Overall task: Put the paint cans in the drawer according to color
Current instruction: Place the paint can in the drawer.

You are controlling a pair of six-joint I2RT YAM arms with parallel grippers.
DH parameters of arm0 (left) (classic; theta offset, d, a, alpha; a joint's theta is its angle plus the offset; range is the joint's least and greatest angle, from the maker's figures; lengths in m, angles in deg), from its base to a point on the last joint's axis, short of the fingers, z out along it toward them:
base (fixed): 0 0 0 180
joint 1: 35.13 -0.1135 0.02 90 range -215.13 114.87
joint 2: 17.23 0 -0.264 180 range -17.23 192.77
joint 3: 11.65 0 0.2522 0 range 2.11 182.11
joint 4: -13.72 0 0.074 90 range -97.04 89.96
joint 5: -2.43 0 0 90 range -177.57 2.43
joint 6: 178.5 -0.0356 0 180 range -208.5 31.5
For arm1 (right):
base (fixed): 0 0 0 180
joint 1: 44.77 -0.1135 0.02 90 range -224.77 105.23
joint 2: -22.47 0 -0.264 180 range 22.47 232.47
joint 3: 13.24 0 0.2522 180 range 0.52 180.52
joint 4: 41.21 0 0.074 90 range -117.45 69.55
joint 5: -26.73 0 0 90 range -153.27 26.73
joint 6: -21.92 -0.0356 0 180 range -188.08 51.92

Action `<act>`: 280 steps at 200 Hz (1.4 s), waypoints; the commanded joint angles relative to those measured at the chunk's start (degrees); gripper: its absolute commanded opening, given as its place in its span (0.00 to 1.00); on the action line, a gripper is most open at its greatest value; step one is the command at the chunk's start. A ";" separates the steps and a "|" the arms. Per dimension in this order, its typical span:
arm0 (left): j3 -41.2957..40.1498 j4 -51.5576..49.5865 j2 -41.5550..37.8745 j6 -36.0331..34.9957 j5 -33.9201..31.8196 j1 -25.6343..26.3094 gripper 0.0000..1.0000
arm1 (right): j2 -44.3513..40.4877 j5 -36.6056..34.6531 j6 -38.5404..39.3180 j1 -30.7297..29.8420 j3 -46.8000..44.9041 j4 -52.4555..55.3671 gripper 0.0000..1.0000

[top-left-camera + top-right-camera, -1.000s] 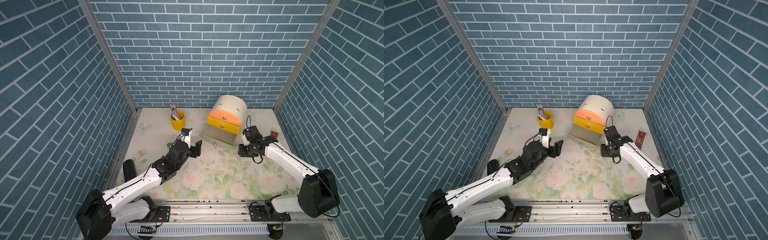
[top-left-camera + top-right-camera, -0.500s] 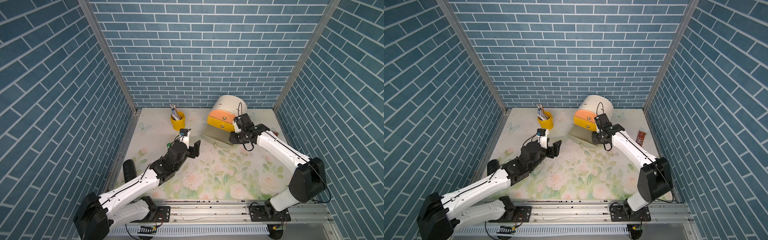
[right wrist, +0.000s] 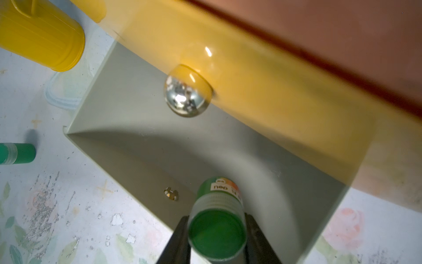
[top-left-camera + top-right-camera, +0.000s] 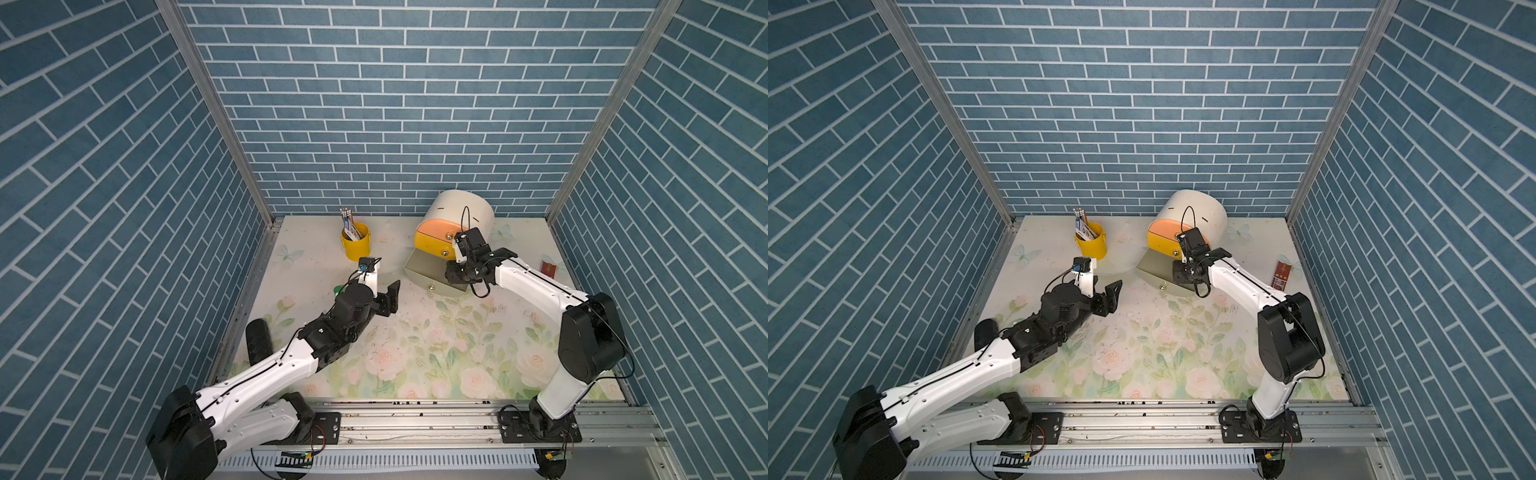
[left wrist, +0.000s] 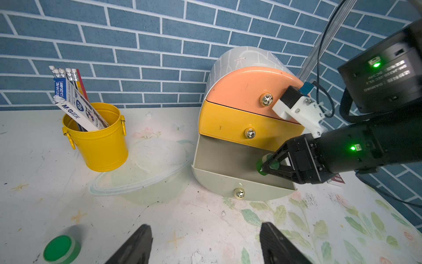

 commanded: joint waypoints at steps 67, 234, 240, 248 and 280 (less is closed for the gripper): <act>-0.34 -1.75 -1.53 -0.54 -1.02 -0.17 0.79 | 3.85 -0.96 -5.63 -1.76 1.28 -6.21 0.28; 1.53 -10.39 0.84 5.20 -7.71 -1.80 0.84 | -3.35 -2.25 -3.81 -2.59 3.61 -2.83 0.52; 1.64 -11.11 1.89 6.26 -7.91 -2.74 0.84 | -4.20 -2.12 -3.51 -2.55 3.71 -2.74 0.52; 1.79 -12.25 2.96 7.85 -7.75 -4.36 0.84 | -5.30 -2.01 -3.18 -2.59 3.90 -2.55 0.52; 1.06 -13.93 5.87 12.37 -3.14 -13.47 0.85 | -9.61 -1.96 -2.25 -2.55 4.28 -1.78 0.52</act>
